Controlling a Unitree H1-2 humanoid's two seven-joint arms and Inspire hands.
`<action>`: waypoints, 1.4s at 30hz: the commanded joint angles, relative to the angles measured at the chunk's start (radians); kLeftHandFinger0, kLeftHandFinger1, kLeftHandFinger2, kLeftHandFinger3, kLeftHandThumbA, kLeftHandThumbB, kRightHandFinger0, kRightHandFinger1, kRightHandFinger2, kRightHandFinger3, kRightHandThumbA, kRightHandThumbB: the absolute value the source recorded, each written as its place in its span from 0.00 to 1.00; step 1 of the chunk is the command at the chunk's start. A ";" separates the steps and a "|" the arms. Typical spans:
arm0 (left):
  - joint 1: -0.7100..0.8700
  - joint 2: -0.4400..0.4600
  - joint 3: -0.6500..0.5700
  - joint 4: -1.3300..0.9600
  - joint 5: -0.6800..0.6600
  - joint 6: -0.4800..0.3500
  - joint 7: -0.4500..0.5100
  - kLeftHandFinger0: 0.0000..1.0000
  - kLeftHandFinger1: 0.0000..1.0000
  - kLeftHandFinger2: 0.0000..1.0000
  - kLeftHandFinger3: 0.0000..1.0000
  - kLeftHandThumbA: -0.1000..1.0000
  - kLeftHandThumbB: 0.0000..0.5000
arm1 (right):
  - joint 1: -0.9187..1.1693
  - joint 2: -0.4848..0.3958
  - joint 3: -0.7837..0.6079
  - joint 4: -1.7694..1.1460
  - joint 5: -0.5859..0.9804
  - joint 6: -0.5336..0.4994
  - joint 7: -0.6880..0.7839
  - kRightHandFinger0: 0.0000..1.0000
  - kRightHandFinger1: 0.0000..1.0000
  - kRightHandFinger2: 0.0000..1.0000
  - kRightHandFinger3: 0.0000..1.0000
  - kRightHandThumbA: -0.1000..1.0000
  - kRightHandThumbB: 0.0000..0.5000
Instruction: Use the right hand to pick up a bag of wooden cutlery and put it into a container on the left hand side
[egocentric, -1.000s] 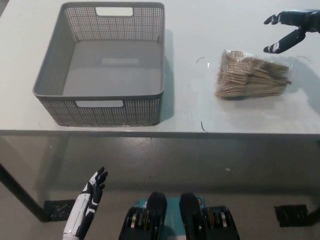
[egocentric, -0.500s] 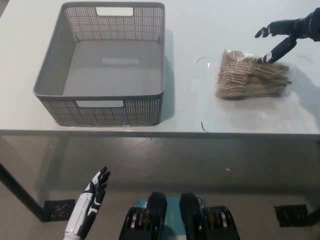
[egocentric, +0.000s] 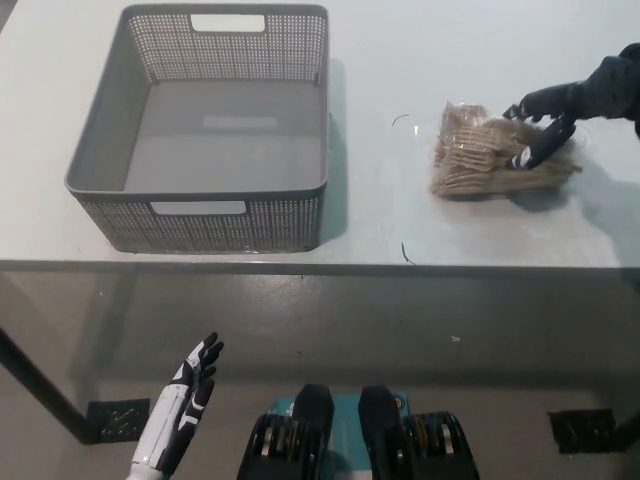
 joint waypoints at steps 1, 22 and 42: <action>-0.006 0.016 0.000 -0.018 0.001 -0.038 0.020 1.00 1.00 1.00 1.00 1.00 0.61 | -0.037 0.008 -0.007 0.025 -0.012 -0.021 -0.013 1.00 1.00 1.00 1.00 0.62 1.00; -0.036 0.042 -0.031 -0.017 0.003 -0.038 0.007 1.00 1.00 1.00 1.00 1.00 0.64 | 0.026 0.040 -0.019 0.145 -0.010 -0.047 -0.020 1.00 1.00 1.00 1.00 0.58 1.00; -0.074 0.057 -0.057 -0.014 -0.003 -0.038 -0.004 1.00 1.00 1.00 1.00 1.00 0.62 | 0.065 0.098 -0.043 0.169 -0.011 -0.022 -0.223 0.87 0.95 1.00 1.00 0.26 0.83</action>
